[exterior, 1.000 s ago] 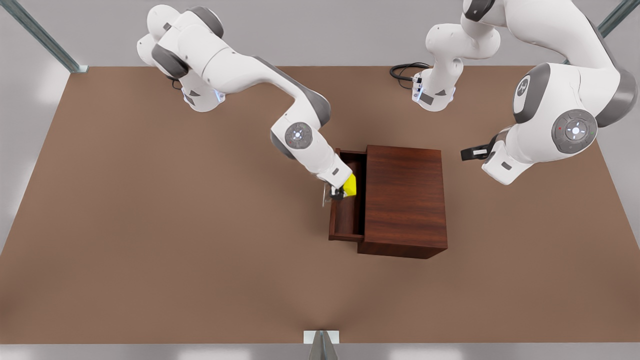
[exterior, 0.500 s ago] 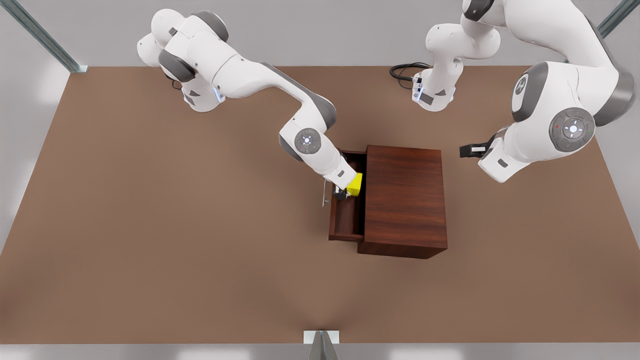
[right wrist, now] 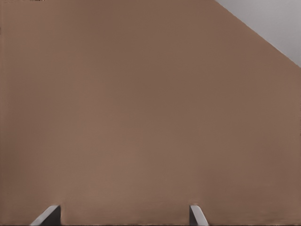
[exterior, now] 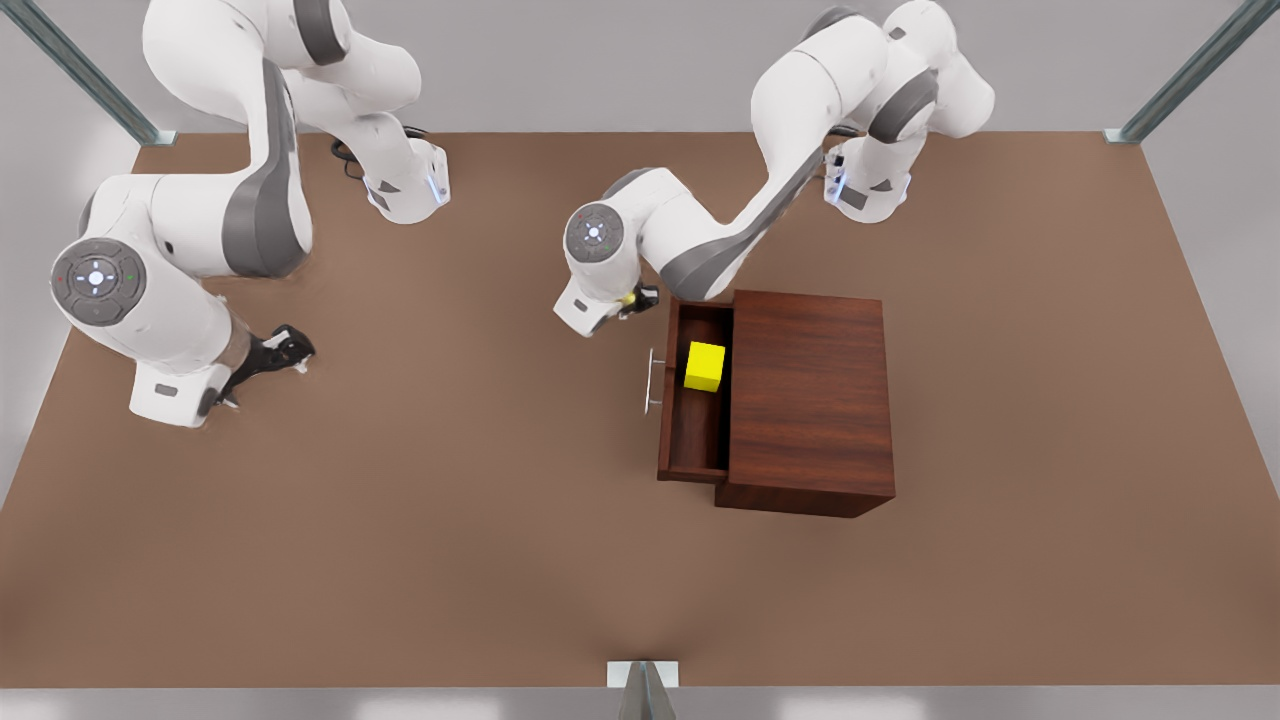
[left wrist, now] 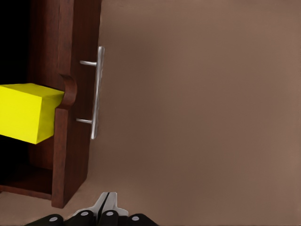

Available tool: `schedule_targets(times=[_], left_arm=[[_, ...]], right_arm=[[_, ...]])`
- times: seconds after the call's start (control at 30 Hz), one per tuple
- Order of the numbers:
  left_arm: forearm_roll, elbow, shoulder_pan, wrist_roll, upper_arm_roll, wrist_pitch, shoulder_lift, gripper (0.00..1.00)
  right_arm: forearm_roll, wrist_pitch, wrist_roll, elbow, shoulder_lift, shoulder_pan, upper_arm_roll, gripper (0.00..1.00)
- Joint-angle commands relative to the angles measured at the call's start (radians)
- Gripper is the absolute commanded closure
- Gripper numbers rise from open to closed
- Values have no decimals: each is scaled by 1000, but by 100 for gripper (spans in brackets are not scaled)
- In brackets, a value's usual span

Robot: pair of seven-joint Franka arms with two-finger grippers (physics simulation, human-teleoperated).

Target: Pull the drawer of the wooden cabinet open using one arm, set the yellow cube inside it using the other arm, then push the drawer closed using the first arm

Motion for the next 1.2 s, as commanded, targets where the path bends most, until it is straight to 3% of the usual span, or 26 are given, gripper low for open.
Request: schedule_targets(times=[0.0,0.1,0.2,0.3,0.8,1.07,1.17], left_arm=[[56,0,-18,-1679,7,332,42,79],[42,-144,11,-1954,18,419,44,79],[43,-212,38,-2026,23,547,32,79],[42,-293,46,-2026,20,521,-7,79],[51,-353,89,-1940,12,438,-4,79],[96,-373,236,-1920,-117,404,-13,79],[96,-396,270,-1919,-120,387,-42,79]], right_arm=[[-17,-191,442,-32,-73,-29,29,0],[26,-157,444,-152,-204,-133,109,0],[62,-163,435,-163,-162,-123,107,0],[52,-171,435,-163,-156,-110,109,0],[59,-174,412,-161,-149,-100,109,0],[62,-174,383,-160,-144,-101,109,0],[63,-174,383,-158,-141,-101,109,0]])
